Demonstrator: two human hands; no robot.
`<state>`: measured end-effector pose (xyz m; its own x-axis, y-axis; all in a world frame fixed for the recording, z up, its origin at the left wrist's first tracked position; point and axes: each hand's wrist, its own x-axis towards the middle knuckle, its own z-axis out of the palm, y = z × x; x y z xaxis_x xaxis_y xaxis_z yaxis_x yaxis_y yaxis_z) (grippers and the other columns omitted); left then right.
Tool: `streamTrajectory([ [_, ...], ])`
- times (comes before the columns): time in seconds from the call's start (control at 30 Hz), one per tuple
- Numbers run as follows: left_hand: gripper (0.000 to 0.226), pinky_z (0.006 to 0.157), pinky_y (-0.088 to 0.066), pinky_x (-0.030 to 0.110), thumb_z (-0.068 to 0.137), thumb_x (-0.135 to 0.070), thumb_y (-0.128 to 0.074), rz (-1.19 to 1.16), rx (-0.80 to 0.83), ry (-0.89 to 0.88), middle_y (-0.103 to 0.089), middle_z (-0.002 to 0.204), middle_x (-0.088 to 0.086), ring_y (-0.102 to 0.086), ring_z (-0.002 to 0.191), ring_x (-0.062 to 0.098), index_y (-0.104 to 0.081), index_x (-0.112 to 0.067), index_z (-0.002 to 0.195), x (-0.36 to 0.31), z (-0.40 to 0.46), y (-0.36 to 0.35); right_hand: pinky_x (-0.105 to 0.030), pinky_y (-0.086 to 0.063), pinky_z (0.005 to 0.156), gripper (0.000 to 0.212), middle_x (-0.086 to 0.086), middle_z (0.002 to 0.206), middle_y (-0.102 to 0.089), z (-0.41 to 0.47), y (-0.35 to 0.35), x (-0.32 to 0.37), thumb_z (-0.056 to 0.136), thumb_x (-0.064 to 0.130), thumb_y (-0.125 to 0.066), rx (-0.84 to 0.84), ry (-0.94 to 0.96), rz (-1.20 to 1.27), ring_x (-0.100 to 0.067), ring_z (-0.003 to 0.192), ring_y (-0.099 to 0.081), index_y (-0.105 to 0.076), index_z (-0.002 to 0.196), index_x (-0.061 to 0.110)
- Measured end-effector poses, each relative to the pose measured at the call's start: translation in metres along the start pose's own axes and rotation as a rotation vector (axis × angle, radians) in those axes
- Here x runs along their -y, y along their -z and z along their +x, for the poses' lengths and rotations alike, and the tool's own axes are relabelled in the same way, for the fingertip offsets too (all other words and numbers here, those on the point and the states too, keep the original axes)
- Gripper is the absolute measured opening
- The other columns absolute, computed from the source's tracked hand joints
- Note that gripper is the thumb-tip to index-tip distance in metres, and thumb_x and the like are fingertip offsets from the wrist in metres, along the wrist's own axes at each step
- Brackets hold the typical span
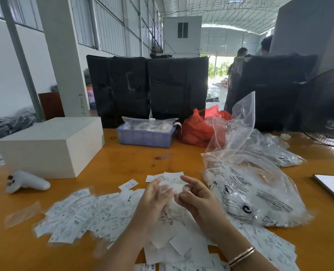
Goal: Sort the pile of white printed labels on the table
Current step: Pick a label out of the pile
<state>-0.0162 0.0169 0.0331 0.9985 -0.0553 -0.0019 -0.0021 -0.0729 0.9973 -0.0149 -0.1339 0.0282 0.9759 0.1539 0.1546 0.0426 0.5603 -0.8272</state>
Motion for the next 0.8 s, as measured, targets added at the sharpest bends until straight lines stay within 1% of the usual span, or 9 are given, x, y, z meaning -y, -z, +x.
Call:
streamTrajectory([
  [0.1, 0.031, 0.074, -0.057, 0.030, 0.080, -0.038, -0.071, -0.099, 0.091, 0.070, -0.072, 0.102, -0.004, -0.071, 0.090, 0.015, -0.064, -0.035, 0.110, 0.002, 0.001, 0.008, -0.029, -0.055, 0.076, 0.039, -0.006, 0.075, -0.058, 0.002, 0.001, 0.000, 0.081, -0.016, -0.056, -0.004, -0.002, -0.047, -0.022, 0.075, -0.063, -0.063, 0.113, 0.006],
  [0.17, 0.010, 0.076, -0.057, 0.033, 0.084, -0.025, -0.071, -0.075, 0.061, 0.068, -0.075, 0.091, -0.001, -0.072, 0.085, 0.017, -0.074, -0.030, 0.092, 0.004, 0.003, 0.008, -0.028, -0.055, 0.076, 0.039, -0.007, 0.076, -0.059, 0.002, 0.003, 0.000, 0.081, -0.016, -0.056, -0.026, 0.004, -0.069, -0.024, 0.077, -0.065, -0.064, 0.112, 0.007],
  [0.23, 0.009, 0.071, -0.055, 0.029, 0.085, -0.022, -0.070, -0.103, -0.036, 0.060, -0.075, 0.084, -0.002, -0.071, 0.080, 0.014, -0.076, -0.028, 0.081, 0.005, 0.005, 0.008, -0.024, -0.054, 0.077, 0.036, -0.004, 0.081, -0.063, 0.001, 0.003, -0.001, 0.084, -0.010, -0.058, -0.075, 0.041, -0.221, -0.022, 0.084, -0.067, -0.066, 0.110, 0.015],
  [0.33, 0.008, 0.068, -0.054, 0.022, 0.090, -0.013, -0.064, -0.259, -0.128, 0.008, -0.075, 0.090, 0.000, -0.072, 0.086, 0.014, -0.072, -0.016, 0.091, 0.005, 0.007, 0.011, -0.018, -0.049, 0.077, 0.026, 0.011, 0.094, -0.062, 0.001, 0.003, -0.004, 0.091, 0.012, -0.057, -0.160, 0.168, -0.948, -0.002, 0.087, -0.059, -0.067, 0.100, 0.034],
  [0.4, 0.008, 0.063, -0.054, 0.019, 0.090, -0.011, -0.062, -0.332, -0.147, -0.003, -0.075, 0.091, 0.003, -0.072, 0.087, 0.014, -0.068, -0.011, 0.096, 0.004, 0.007, 0.013, -0.021, -0.043, 0.088, 0.020, 0.019, 0.101, -0.054, 0.001, 0.003, -0.006, 0.091, 0.031, -0.056, -0.080, 0.219, -1.417, 0.001, 0.096, -0.049, -0.065, 0.108, 0.036],
  [0.47, 0.009, 0.059, -0.054, 0.018, 0.088, -0.010, -0.065, -0.393, -0.161, 0.001, -0.075, 0.088, 0.006, -0.072, 0.081, 0.013, -0.067, -0.010, 0.096, 0.003, 0.006, 0.012, -0.029, -0.035, 0.098, 0.040, 0.017, 0.104, -0.047, 0.004, 0.005, -0.009, 0.087, 0.050, -0.054, 0.020, 0.167, -1.656, -0.005, 0.106, -0.041, -0.059, 0.122, 0.032],
  [0.53, 0.011, 0.058, -0.054, 0.018, 0.087, -0.007, -0.065, -0.435, -0.156, 0.008, -0.075, 0.085, 0.007, -0.072, 0.076, 0.013, -0.067, -0.010, 0.097, 0.003, 0.006, 0.011, -0.030, -0.030, 0.100, 0.052, 0.015, 0.107, -0.044, 0.006, 0.007, -0.010, 0.083, 0.058, -0.054, 0.048, 0.111, -1.721, -0.008, 0.110, -0.037, -0.056, 0.127, 0.031],
  [0.63, 0.015, 0.060, -0.054, 0.019, 0.090, -0.005, -0.062, -0.443, -0.145, 0.014, -0.075, 0.088, 0.007, -0.073, 0.080, 0.015, -0.068, -0.013, 0.100, 0.005, 0.007, 0.011, -0.029, -0.032, 0.097, 0.042, 0.013, 0.110, -0.049, 0.008, 0.007, -0.010, 0.084, 0.053, -0.057, 0.013, 0.079, -1.655, -0.009, 0.110, -0.037, -0.058, 0.119, 0.029],
  [0.8, 0.013, 0.058, -0.052, 0.016, 0.086, -0.010, -0.068, -0.356, -0.137, -0.004, -0.075, 0.087, 0.004, -0.072, 0.080, 0.014, -0.074, -0.020, 0.089, 0.008, 0.007, 0.009, -0.023, -0.040, 0.059, 0.016, 0.004, 0.077, -0.056, 0.005, 0.002, -0.007, 0.088, 0.037, -0.062, -0.108, 0.086, -1.171, -0.009, 0.065, -0.049, -0.061, 0.089, 0.021],
])
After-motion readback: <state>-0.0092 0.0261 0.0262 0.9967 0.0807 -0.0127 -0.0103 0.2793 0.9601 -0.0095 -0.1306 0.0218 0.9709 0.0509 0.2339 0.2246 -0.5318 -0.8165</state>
